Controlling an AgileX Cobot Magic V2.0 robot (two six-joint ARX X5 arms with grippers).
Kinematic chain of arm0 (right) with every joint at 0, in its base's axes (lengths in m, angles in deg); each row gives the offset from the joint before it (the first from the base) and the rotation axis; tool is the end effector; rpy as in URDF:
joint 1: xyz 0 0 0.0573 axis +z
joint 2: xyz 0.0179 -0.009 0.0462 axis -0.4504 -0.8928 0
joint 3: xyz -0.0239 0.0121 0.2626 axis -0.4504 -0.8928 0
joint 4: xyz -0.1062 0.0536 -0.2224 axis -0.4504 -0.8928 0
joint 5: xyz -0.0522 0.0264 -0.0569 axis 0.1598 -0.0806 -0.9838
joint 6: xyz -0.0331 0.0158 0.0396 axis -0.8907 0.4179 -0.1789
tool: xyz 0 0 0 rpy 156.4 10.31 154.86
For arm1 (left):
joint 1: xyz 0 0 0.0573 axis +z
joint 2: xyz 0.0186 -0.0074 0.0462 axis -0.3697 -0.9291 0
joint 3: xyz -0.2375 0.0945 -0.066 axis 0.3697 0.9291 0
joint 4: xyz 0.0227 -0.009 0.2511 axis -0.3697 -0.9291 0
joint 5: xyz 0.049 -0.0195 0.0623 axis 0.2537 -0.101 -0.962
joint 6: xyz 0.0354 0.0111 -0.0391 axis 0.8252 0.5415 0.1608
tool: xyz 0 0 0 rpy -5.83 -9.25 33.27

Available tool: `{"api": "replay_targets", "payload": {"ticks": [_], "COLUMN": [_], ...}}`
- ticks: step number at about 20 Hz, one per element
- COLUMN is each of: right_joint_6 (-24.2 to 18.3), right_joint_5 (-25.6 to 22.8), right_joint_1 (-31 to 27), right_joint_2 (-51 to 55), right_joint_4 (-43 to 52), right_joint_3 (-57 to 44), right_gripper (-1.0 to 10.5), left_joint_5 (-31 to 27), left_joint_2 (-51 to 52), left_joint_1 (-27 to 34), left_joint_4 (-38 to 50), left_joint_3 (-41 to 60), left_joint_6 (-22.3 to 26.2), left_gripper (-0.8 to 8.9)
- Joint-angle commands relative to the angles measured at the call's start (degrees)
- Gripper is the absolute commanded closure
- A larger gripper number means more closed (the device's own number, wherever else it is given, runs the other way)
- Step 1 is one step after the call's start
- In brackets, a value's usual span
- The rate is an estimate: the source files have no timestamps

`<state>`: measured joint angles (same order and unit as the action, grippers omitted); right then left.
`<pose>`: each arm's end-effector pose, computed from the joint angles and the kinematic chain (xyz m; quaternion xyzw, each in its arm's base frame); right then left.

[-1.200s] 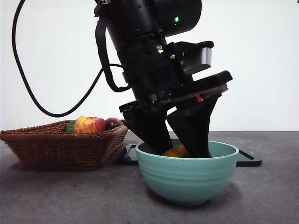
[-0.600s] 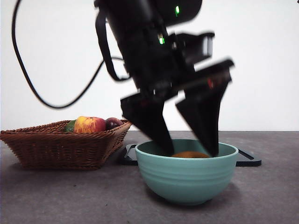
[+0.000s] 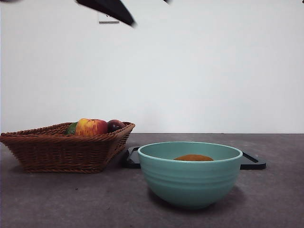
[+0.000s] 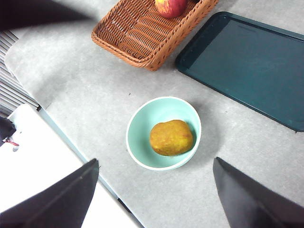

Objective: Pick up the wifruite, put it on the bowl, pick up the plate, put it on desk

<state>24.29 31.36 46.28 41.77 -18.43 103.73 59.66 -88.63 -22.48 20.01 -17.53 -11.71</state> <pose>0.1059 0.0530 0.3345 0.0354 0.3633 0.3870 0.8468 0.1933 -0.1918 0.3600 0.0647 0.3019 -0.3903 0.8674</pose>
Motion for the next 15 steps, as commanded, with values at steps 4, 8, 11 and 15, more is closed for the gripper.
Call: {"api": "replay_targets", "payload": {"ticks": [4, 8, 11, 15], "right_joint_6": [-0.2, -0.5, -0.5, -0.5], "right_joint_5": [-0.7, -1.8, -1.8, -1.8], "right_joint_1": [0.3, 0.3, 0.3, 0.3], "right_joint_2": [-0.2, -0.2, -0.2, -0.2], "right_joint_4": [0.4, 0.4, 0.4, 0.4], "right_joint_3": [1.0, 1.0, 1.0, 1.0], "right_gripper": [5.6, 5.6, 5.6, 5.6], "left_joint_5": [0.4, 5.9, 13.4, 23.3], "left_joint_2": [8.0, 14.9, 19.6, 24.1], "left_joint_1": [8.8, 13.1, 13.4, 13.3], "left_joint_4": [-8.2, -8.9, -9.1, -11.7], "left_joint_3": [0.5, 7.0, 14.4, 22.4], "left_joint_6": [1.5, 1.6, 1.1, 0.5], "left_gripper": [4.1, 4.1, 4.1, 4.1]}}
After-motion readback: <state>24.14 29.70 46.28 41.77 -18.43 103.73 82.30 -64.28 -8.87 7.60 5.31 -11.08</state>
